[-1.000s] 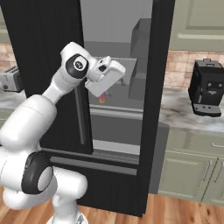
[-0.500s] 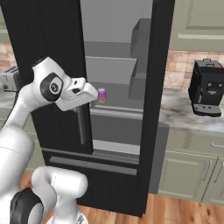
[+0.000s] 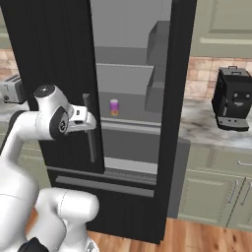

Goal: Open the fridge, grab two sodas, and place both sodas inside the bowl with ice on the dining counter.

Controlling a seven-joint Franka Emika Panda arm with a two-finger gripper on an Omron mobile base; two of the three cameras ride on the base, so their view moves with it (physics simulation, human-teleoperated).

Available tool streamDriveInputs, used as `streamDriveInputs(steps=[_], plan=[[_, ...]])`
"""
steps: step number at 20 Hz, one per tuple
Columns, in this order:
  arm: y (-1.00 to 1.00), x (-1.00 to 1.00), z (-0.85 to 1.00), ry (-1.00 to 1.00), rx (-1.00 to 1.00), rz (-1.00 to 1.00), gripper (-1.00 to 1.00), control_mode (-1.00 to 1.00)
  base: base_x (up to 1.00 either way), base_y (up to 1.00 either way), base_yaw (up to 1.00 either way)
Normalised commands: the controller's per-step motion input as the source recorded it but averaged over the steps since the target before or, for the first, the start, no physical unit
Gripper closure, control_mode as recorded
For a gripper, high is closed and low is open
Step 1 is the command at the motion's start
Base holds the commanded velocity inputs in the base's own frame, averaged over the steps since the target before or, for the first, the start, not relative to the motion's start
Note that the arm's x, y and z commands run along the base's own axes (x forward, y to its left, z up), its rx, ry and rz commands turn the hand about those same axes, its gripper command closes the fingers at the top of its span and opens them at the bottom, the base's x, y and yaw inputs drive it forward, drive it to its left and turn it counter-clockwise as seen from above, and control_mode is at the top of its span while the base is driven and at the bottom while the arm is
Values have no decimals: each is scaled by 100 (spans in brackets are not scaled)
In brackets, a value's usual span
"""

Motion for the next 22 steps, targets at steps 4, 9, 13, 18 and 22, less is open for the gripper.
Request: streamDriveInputs(steps=[4,9,13,18,22], plan=[[16,57,0,1,9,3,-100,-100,0,0,0],[39,67,0,3,3,0,-100,-100,0,0,0],[25,57,-6,1,2,0,-100,-100,0,0,0],[2,50,-13,0,3,0,-100,-100,0,0,0],[0,42,-17,0,0,-1,-100,-100,0,0,0]])
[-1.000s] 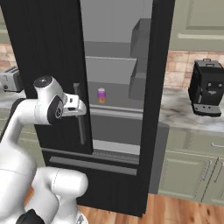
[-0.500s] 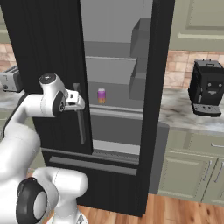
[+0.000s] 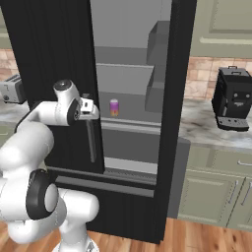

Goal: Open the fridge, grab two sodas, and place both sodas inside the bowl with ice on the dining counter.

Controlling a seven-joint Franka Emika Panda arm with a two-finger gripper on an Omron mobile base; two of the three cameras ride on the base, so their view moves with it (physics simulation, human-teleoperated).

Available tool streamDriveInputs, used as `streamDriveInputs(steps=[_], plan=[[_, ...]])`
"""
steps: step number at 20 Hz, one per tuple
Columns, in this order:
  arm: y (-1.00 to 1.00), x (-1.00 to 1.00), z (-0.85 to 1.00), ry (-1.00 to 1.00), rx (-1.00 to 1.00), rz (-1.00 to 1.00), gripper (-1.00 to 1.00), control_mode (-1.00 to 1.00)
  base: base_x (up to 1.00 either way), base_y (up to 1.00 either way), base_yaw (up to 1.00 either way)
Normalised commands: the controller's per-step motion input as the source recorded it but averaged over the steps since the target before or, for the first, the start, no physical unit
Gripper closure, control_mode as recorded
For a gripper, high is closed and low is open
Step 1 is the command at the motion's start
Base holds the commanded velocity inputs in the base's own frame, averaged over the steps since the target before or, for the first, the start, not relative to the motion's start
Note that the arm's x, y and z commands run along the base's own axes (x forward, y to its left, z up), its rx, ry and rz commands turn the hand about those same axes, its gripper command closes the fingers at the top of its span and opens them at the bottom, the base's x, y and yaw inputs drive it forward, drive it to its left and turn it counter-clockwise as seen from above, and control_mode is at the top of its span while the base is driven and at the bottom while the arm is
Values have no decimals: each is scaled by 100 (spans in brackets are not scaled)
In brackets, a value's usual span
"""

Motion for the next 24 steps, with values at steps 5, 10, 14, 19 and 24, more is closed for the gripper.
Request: streamDriveInputs(steps=[5,10,14,19,24], plan=[[0,47,-15,0,0,-2,-100,-100,0,0,0],[0,41,-21,0,0,-1,-100,-100,0,0,0],[0,35,-27,0,0,-1,-100,-100,0,0,0],[0,36,-19,-2,3,0,-100,-100,0,0,0],[0,37,-21,-4,2,-1,-100,-100,0,0,0]])
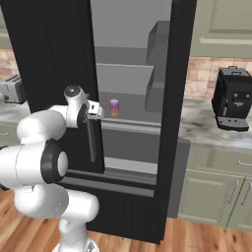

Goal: Open the fridge, grab two sodas, and place both sodas inside the bowl with ice on the dining counter.

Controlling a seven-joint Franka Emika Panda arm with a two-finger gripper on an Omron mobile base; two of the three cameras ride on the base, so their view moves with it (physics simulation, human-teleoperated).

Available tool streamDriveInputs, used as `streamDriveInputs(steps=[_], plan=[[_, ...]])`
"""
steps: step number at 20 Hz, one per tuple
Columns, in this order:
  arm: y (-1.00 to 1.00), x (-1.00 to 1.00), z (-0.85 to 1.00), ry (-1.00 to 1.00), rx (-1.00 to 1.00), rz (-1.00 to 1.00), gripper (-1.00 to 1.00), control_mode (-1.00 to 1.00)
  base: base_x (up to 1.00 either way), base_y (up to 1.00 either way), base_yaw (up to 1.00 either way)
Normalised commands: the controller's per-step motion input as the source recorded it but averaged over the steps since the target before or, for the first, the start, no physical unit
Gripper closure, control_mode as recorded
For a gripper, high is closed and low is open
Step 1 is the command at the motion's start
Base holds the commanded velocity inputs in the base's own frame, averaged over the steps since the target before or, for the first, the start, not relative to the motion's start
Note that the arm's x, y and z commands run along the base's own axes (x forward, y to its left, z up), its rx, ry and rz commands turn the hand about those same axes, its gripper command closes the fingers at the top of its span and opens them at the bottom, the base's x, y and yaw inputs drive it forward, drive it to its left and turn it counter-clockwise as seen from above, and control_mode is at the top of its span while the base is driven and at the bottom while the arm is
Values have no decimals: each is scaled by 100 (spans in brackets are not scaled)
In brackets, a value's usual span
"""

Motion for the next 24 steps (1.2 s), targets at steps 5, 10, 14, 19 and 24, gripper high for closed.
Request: streamDriveInputs(steps=[5,10,14,19,24], plan=[[1,40,-22,-3,2,0,-100,-100,0,0,0],[5,55,-19,-1,4,0,100,-100,0,0,0],[6,34,-14,0,0,0,100,-100,0,0,0],[17,-29,-3,0,0,6,100,-100,0,0,0],[39,-97,0,-2,0,4,100,-100,0,0,0]])
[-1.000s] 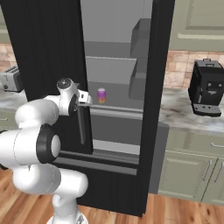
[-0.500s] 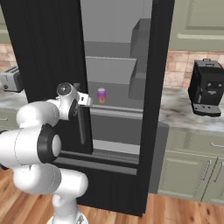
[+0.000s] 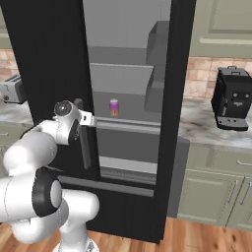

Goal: Open the fridge, grab two sodas, and place both sodas inside the bowl with ice on the dining counter.

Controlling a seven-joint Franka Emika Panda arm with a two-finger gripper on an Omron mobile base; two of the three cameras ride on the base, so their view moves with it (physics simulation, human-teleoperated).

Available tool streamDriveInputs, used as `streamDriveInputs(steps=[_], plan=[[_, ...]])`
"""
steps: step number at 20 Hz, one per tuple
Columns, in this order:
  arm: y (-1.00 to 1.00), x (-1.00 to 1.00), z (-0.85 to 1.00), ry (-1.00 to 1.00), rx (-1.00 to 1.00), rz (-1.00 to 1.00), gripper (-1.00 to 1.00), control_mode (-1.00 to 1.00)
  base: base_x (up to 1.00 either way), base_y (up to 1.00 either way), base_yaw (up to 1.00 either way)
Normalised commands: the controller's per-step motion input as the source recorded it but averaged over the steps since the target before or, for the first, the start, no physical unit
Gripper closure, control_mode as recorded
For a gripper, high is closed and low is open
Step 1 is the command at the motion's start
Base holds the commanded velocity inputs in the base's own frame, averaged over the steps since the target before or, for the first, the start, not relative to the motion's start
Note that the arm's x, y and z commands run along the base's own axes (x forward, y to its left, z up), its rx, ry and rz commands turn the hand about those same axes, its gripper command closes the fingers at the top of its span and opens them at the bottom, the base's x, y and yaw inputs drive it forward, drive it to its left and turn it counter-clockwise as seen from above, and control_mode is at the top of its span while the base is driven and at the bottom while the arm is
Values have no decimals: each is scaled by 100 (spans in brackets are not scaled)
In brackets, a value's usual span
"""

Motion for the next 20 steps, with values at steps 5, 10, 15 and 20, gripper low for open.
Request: streamDriveInputs(steps=[5,10,15,20], plan=[[50,-100,0,0,0,7,100,-100,0,0,0],[67,-98,0,0,0,9,100,-100,0,0,0],[72,-92,-9,-3,-2,8,-100,-100,0,0,0],[-19,-74,14,3,14,-8,-100,-100,0,0,0]])
